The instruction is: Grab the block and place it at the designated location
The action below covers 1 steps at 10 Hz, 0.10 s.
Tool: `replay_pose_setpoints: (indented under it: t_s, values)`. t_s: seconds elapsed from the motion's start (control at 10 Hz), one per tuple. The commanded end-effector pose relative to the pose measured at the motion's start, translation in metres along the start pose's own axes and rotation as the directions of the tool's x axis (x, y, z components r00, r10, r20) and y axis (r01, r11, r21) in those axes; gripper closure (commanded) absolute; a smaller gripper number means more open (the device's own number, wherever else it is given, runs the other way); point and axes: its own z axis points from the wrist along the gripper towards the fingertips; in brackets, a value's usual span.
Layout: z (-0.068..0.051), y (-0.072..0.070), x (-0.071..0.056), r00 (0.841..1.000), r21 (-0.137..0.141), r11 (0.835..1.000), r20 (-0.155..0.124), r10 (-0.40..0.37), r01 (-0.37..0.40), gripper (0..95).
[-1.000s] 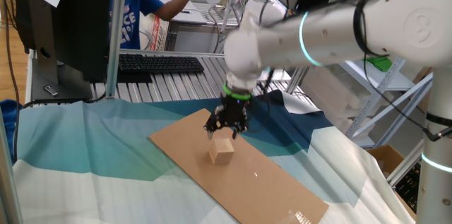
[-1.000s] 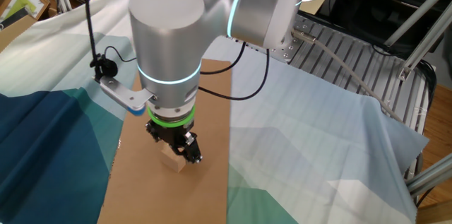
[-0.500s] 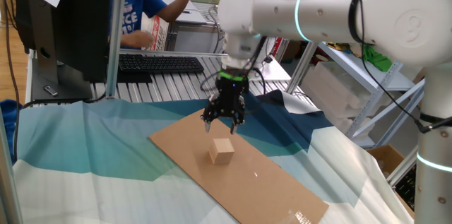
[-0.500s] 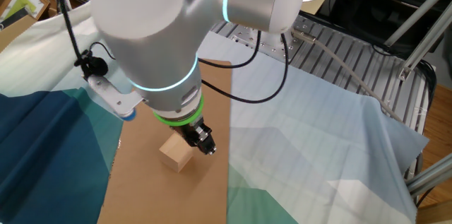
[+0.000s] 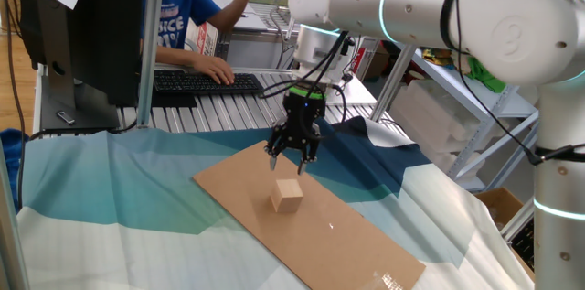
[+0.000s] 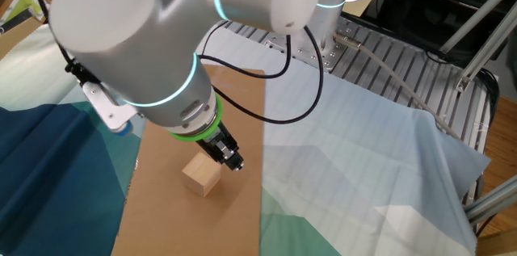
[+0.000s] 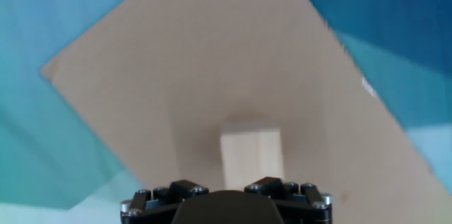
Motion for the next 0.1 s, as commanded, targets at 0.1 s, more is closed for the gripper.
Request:
replay_pose_setpoints:
  t_s: [0.1]
  values:
    - [0.0011,-0.0024,0.0027,1.000,0.009,1.000,0.007,0.006,-0.006,38.0]
